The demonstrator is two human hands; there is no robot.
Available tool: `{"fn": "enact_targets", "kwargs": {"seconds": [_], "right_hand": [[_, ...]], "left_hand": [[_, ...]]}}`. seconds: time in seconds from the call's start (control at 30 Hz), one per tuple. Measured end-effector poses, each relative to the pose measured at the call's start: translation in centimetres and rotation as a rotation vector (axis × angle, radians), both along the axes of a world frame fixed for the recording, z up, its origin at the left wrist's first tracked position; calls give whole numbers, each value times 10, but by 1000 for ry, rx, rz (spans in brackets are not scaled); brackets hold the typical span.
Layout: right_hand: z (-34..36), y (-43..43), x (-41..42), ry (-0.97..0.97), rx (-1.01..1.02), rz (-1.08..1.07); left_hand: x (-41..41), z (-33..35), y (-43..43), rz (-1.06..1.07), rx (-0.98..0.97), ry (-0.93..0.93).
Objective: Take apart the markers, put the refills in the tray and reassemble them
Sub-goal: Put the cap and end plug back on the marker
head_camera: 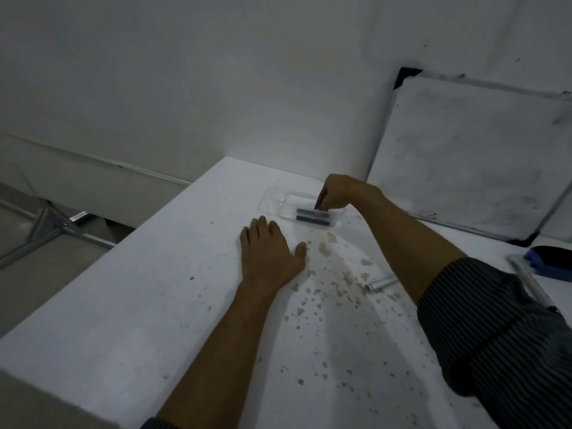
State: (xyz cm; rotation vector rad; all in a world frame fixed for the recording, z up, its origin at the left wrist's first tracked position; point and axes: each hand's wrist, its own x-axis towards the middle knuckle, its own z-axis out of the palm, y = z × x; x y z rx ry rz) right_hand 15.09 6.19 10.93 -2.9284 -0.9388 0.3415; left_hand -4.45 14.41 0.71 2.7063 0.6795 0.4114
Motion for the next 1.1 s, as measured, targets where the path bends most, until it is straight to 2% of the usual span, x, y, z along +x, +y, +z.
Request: {"fn": "enact_targets", "kwargs": {"seconds": [0.2, 0.33, 0.43, 0.53, 0.63, 0.73, 0.8, 1.0, 1.1], "right_hand": [[3, -13, 2, 39, 97, 20], [17, -51, -25, -25, 349, 22], [17, -100, -56, -99, 543, 8], [4, -157, -88, -109, 664, -28], [-16, -211, -110, -111, 647, -47], [-39, -232, -119, -153, 432, 19], [-50, -231, -120, -192, 326, 62], [-58, -225, -110, -213, 345, 73], [-51, -223, -108, -232, 466, 25]], "left_hand": [[0, 3, -1, 13, -16, -5], [-3, 14, -9, 34, 11, -103], [-9, 21, -25, -9, 70, -107], [-18, 21, -45, -171, -45, -208], [-23, 24, -77, -367, -215, -238], [-20, 20, -106, -425, -298, -204], [-19, 14, -113, -444, -281, -197], [-25, 9, -108, -454, -348, -172], [-23, 11, -110, -420, -487, -214]]}}
